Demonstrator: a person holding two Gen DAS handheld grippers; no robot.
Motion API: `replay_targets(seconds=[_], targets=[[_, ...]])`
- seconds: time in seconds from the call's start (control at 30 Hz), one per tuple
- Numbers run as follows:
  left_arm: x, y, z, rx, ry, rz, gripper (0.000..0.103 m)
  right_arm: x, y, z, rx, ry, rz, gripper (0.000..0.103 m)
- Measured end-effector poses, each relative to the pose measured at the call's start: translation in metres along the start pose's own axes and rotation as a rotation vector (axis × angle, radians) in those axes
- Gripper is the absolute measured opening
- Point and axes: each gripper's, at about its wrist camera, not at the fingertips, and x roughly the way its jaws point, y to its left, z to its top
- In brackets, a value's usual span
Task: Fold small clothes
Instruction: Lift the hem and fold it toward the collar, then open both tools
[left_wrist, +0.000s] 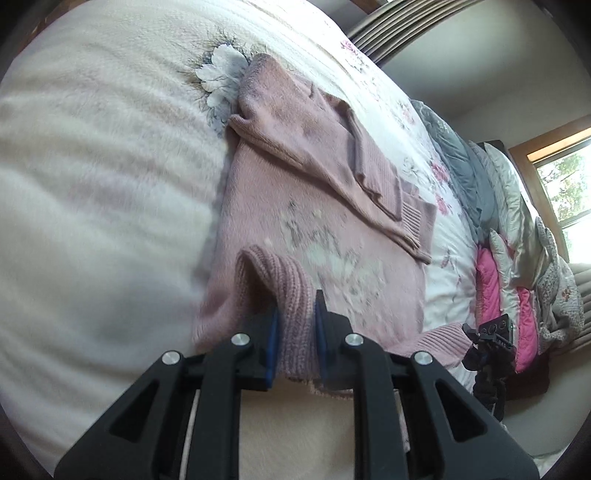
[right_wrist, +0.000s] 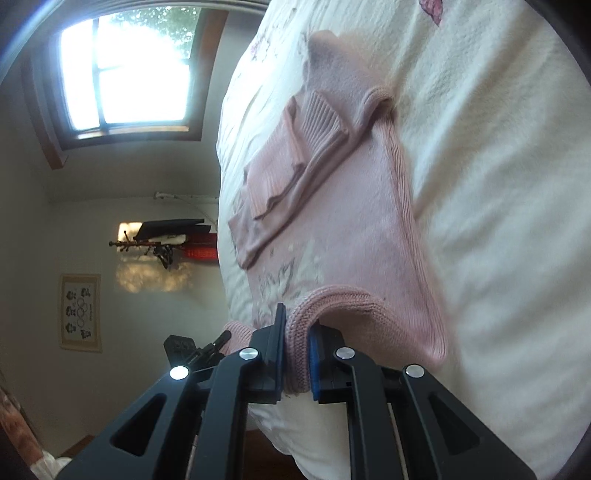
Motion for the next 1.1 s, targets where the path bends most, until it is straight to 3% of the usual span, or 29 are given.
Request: replay_targets(seconds=[0.3, 0.47, 0.6, 0.63, 0.67, 0.73, 0.87, 1.0, 1.1], targets=[[0.028, 0.017, 0.037, -0.071, -0.016, 0.011, 0.023, 0.035, -0.028, 0.051, 0.064, 0.016, -0.103, 0.011], [0.018, 0.023, 0.047, -0.084, -0.047, 0.022, 0.034, 0.036, -0.029, 0.060, 0.066, 0.029, -0.129, 0.021], [0.007, 0.021, 0.050, -0.051, -0.071, 0.053, 0.037, 0.033, -0.021, 0.059, 0.023, 0.042, -0.179, 0.027], [0.005, 0.019, 0.051, -0.032, -0.073, 0.063, 0.038, 0.032, -0.017, 0.059, -0.001, 0.043, -0.207, 0.035], [0.005, 0.016, 0.051, -0.007, -0.072, 0.075, 0.038, 0.032, -0.013, 0.058, -0.014, 0.038, -0.232, 0.052], [0.006, 0.005, 0.051, 0.065, -0.070, 0.105, 0.039, 0.028, -0.009, 0.060, -0.013, 0.009, -0.264, 0.067], [0.006, -0.009, 0.051, 0.152, -0.090, 0.144, 0.040, 0.014, -0.002, 0.063, -0.041, -0.027, -0.266, 0.066], [-0.006, -0.006, 0.053, 0.132, -0.161, 0.138, 0.040, 0.009, 0.008, 0.059, -0.083, -0.028, -0.288, 0.066], [-0.006, -0.010, 0.054, 0.153, -0.163, 0.118, 0.040, 0.008, 0.014, 0.053, -0.128, -0.019, -0.324, 0.066]])
